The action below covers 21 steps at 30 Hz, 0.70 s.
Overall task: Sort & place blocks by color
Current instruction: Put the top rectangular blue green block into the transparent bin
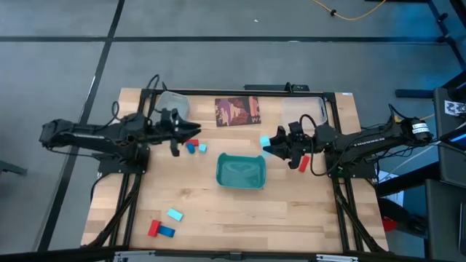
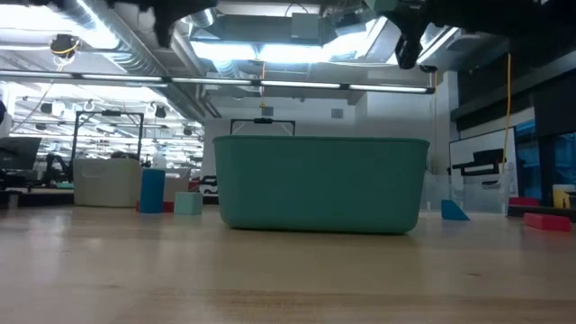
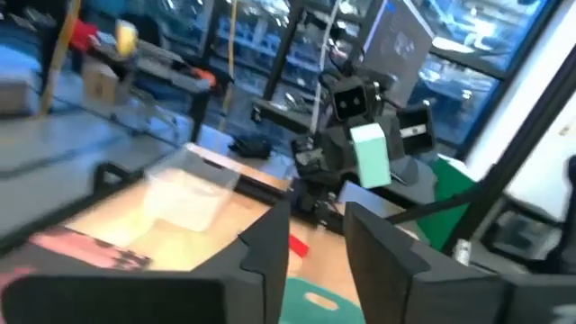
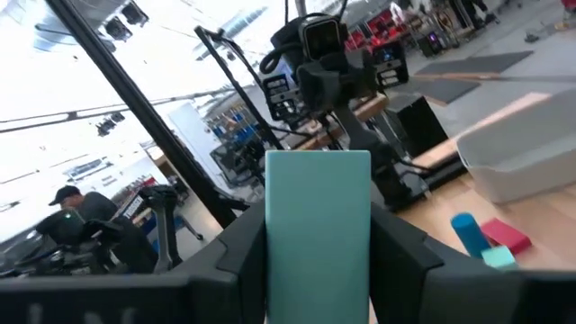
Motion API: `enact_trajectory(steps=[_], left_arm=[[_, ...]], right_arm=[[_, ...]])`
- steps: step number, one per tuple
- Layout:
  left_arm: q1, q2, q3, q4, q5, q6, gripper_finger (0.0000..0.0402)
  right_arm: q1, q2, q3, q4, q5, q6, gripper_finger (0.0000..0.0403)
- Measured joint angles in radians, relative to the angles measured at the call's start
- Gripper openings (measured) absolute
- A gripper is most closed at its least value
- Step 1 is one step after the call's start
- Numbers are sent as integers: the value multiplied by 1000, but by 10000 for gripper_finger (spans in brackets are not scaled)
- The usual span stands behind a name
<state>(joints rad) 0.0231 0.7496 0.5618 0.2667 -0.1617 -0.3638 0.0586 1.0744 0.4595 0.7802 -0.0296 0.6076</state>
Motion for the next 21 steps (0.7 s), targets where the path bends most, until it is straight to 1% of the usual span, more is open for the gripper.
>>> enact_trajectory(steps=[3, 5, 7, 13, 21], left_arm=[[-1, 72, 67, 35, 43, -66, 120], [-9, 100, 97, 44, 72, -42, 126], [-19, 120, 117, 44, 78, 8, 127], [-24, 135, 124, 37, 72, 75, 127], [-24, 135, 124, 36, 74, 79, 125]], right_arm=[[0, 0, 1, 20, 1, -37, 139], [0, 0, 8, 16, 1, -49, 139], [0, 0, 18, 16, 1, -72, 139], [0, 0, 38, 10, -6, -94, 139], [0, 0, 48, -1, -18, -93, 139]])
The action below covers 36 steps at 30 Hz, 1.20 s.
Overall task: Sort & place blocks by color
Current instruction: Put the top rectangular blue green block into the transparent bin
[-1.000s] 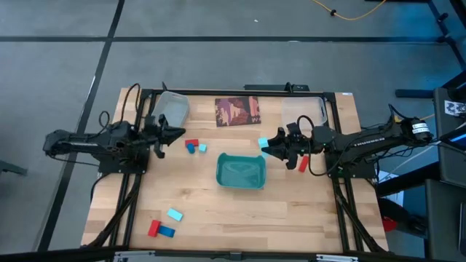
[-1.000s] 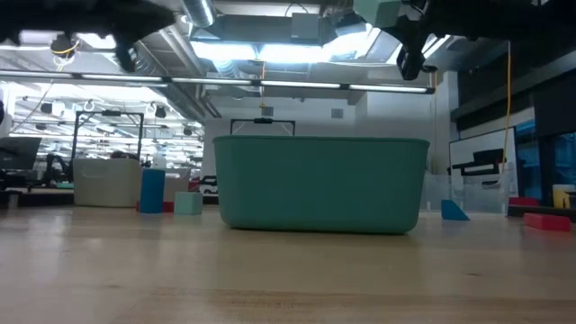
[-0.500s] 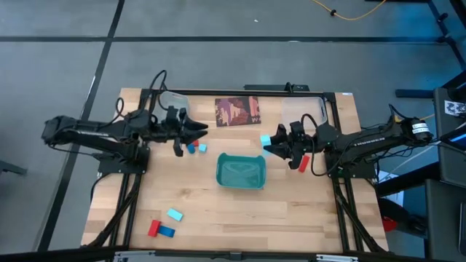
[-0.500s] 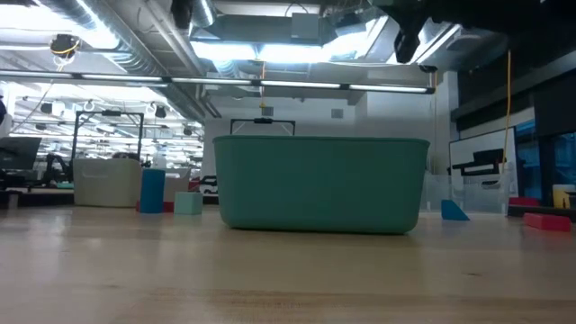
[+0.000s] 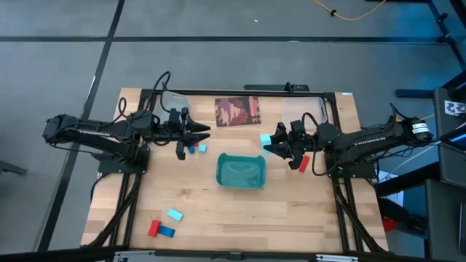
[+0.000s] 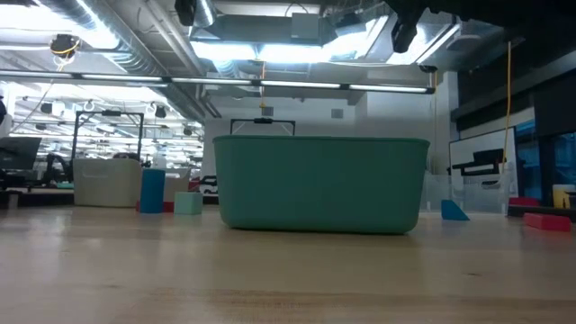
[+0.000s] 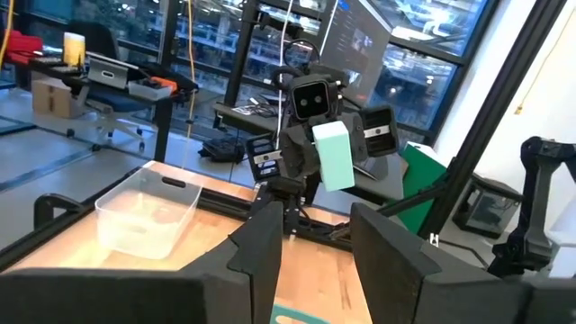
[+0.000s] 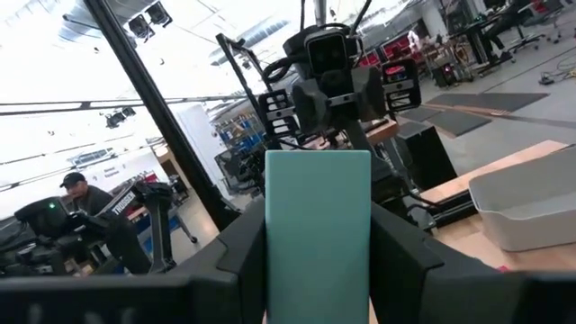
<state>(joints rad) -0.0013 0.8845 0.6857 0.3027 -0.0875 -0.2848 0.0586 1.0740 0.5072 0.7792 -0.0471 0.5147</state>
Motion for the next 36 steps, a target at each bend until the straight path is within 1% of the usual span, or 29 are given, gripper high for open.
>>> enact_trajectory(steps=[3, 5, 7, 9, 11, 13, 15, 16, 18, 21, 23, 25, 27, 32, 36], left_arm=[[0, 0, 0, 0, 0, 0, 125], [0, 0, 0, 0, 0, 0, 125], [0, 0, 0, 0, 0, -1, 125], [0, 0, 0, 0, -7, -1, 125], [0, 0, 0, 0, -16, -1, 125], [0, 0, 0, 0, -26, 0, 125], [0, 0, 0, -4, -27, 0, 125], [0, 0, 0, -5, -26, 0, 125], [0, 0, 0, -5, -26, 0, 125], [0, 0, 0, -5, -27, 0, 125], [0, 0, 0, -5, -27, 0, 125], [0, 0, 0, -5, -27, 0, 125], [0, 0, 0, -5, -27, -1, 125], [0, 0, 0, -5, -27, -1, 125], [0, 0, 0, -5, -35, -1, 125]], right_arm=[[-1, 0, 6, -11, 3, 33, 139], [-7, 0, 50, -105, 28, 62, 139], [-24, 0, 133, -292, 57, 78, 139], [-52, 6, 240, -539, 108, 76, 139], [-88, 22, 347, -778, 186, 55, 139], [-131, 38, 440, -961, 279, 31, 139], [-182, 48, 503, -1101, 352, 8, 139], [-210, 51, 520, -1159, 369, 2, 139], [-267, 54, 531, -1251, 379, 5, 139], [-347, 54, 517, -1390, 381, 64, 139], [-389, 54, 484, -1467, 399, 106, 139], [-427, 55, 448, -1509, 425, 141, 139], [-469, 54, 422, -1515, 443, 172, 139], [-596, 65, 355, -1522, 445, 219, 139], [-705, 99, 313, -1519, 413, 237, 139]])
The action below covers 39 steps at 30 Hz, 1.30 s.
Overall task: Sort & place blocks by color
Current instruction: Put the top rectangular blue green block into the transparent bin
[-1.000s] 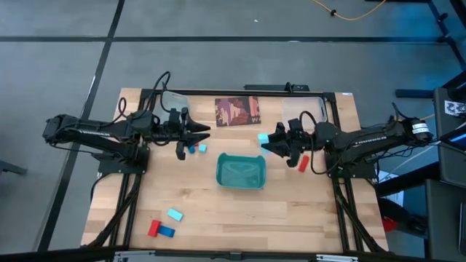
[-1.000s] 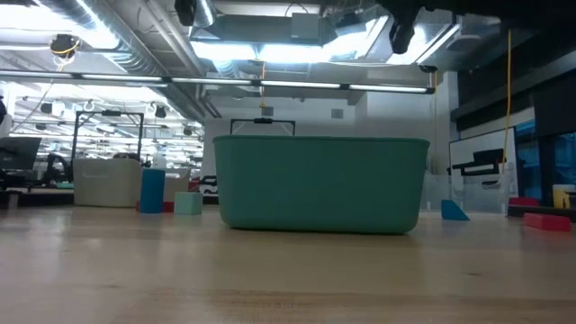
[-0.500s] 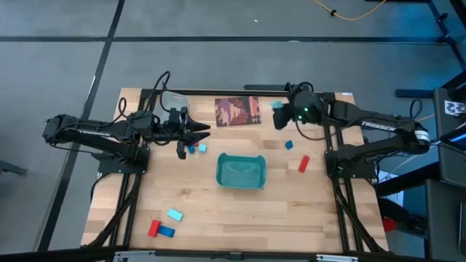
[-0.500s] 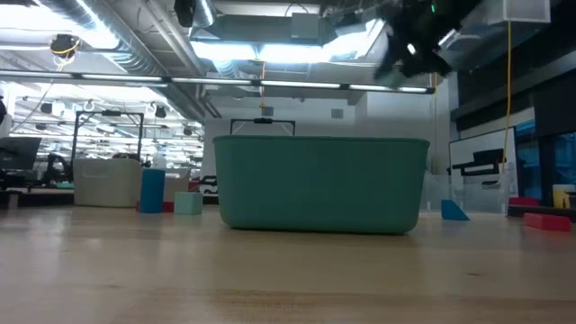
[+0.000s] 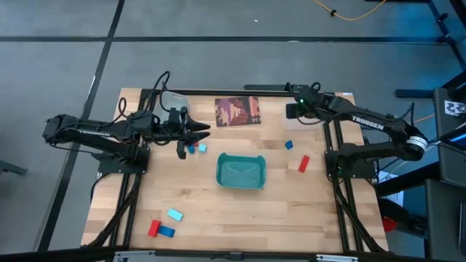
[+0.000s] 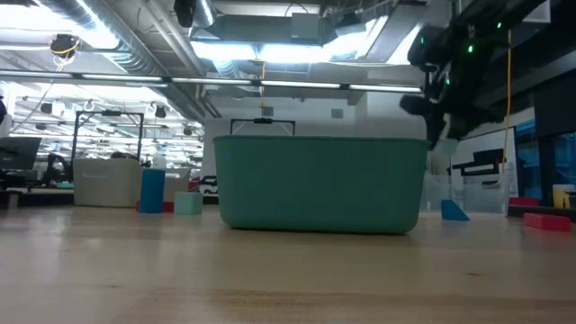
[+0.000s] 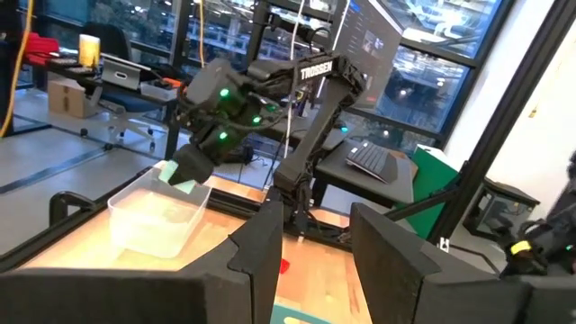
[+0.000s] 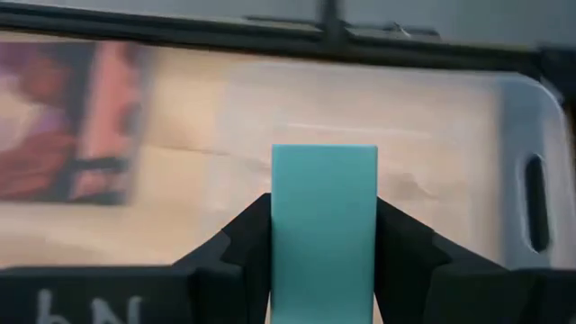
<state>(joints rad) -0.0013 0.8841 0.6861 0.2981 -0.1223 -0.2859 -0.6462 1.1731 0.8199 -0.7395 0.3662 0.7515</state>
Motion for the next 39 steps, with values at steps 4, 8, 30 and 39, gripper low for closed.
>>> enact_trajectory(steps=[4, 8, 30, 39], left_arm=[[0, 0, 0, 0, -24, 0, 125], [0, 0, 0, 1, -26, 0, 125], [0, 0, 0, 2, -53, 1, 125], [0, 0, 0, 2, -53, 1, 125]], right_arm=[[-71, 57, -35, 50, -28, 7, 139], [-116, 142, -46, 88, -69, 5, 139], [-168, 395, -42, 211, -166, 29, 143], [-168, 396, -44, 226, -162, 24, 150]])
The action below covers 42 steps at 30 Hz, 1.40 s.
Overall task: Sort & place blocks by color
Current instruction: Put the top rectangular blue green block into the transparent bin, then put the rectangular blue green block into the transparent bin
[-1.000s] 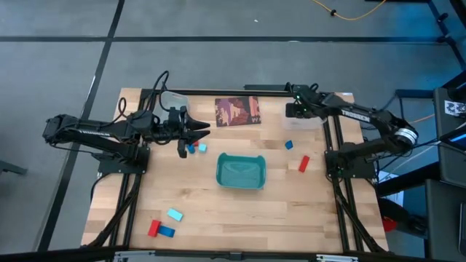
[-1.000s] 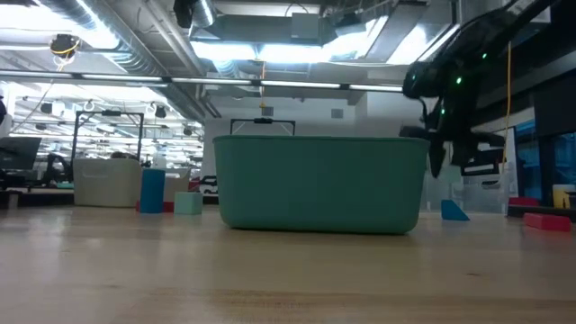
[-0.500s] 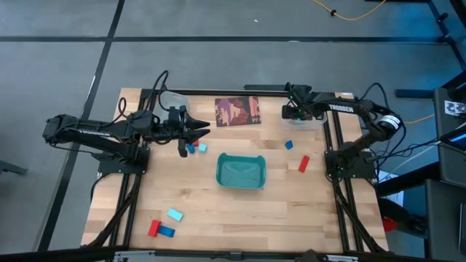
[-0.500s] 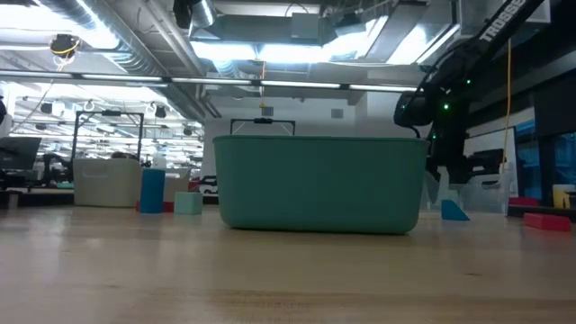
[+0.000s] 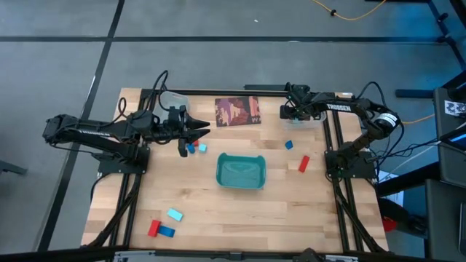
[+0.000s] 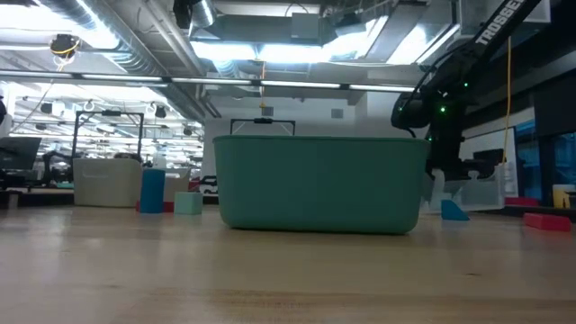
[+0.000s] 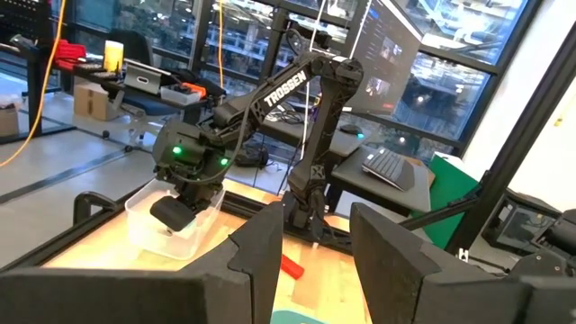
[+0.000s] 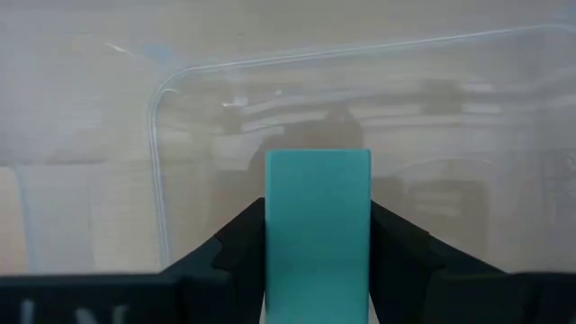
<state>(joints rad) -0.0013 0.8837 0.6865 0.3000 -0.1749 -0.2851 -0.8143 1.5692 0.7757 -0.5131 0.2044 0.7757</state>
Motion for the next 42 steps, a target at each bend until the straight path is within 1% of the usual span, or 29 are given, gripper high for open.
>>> enact_trajectory(steps=[10, 14, 18, 26, 28, 31, 36, 40, 42], left_arm=[[0, 0, 0, 0, 0, 0, 125], [0, 0, 0, 0, 0, 0, 125], [0, 0, 0, 0, 0, 0, 125], [0, 0, 0, 0, 0, 1, 125], [0, 0, 0, 0, 0, 0, 125], [0, 0, 0, 0, 0, 1, 125], [0, 0, 0, 0, 0, 1, 125], [0, 0, 0, 0, 0, 0, 125], [0, 0, 0, 0, 0, 0, 125]], right_arm=[[0, 1, -1, 18, 8, -43, 153], [0, 1, -1, 18, 4, -45, 163], [0, -2, -2, 20, 0, -48, 194], [0, -38, -5, 5, 34, -54, 289], [0, -52, -5, 3, 53, -55, 307], [0, -74, -5, -2, 52, -78, 320], [0, -170, -5, -13, 64, -143, 323], [0, -317, -5, -12, 67, -188, 323], [13, -406, -5, 2, 46, -206, 323]])
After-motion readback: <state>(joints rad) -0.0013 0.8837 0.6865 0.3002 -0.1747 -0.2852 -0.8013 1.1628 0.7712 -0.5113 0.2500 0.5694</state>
